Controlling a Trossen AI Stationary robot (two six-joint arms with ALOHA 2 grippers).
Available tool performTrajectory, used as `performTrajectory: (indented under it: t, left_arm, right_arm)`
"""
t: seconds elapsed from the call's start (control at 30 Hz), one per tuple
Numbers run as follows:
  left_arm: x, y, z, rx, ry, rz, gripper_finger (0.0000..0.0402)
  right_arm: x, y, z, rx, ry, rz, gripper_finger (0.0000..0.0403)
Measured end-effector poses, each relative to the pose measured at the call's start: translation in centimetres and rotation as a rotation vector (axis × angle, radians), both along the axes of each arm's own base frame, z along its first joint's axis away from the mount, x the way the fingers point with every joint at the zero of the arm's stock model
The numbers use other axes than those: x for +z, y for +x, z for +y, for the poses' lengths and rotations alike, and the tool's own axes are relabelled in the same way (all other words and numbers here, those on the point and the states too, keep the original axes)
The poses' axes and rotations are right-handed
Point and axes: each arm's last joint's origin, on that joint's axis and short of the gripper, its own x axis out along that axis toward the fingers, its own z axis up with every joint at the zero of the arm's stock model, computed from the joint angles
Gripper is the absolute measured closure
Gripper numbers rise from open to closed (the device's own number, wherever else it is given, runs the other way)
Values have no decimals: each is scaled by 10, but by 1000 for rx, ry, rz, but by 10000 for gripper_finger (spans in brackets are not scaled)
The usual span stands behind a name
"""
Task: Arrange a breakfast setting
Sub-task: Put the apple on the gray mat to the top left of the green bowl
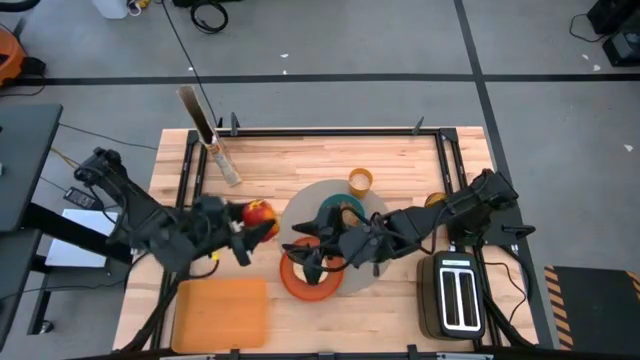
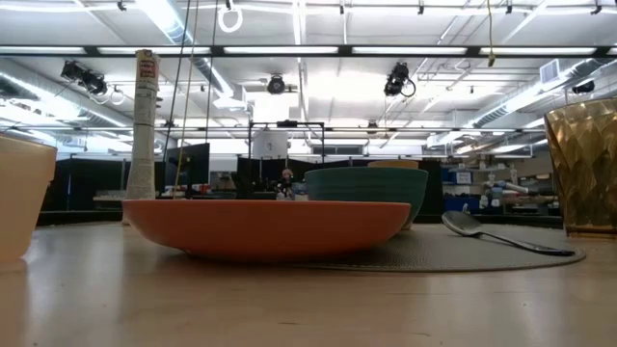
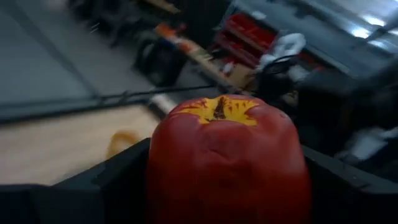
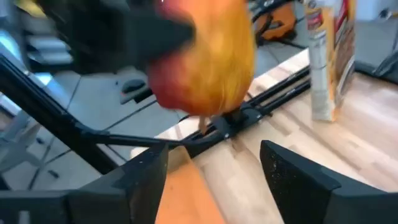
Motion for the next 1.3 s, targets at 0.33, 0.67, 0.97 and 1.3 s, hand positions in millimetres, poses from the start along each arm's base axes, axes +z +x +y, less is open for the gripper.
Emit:
performTrajectory:
  t: [0.33, 0.67, 0.97, 1.3]
  left_arm:
    - [64, 11, 27, -102, 144, -399, 73]
    - [77, 18, 55, -74, -58, -699, 72]
    - [62, 48, 76, -41, -327, -832, 72]
    - [56, 59, 81, -30, -402, -870, 72]
  right_arm:
    - [30, 0, 11, 9, -253, -226, 204]
    - [67, -15, 11, -263, -1092, -109, 206]
    - [69, -8, -10, -290, -1426, 75, 207]
    - [69, -4, -23, -351, -1409, 135, 270]
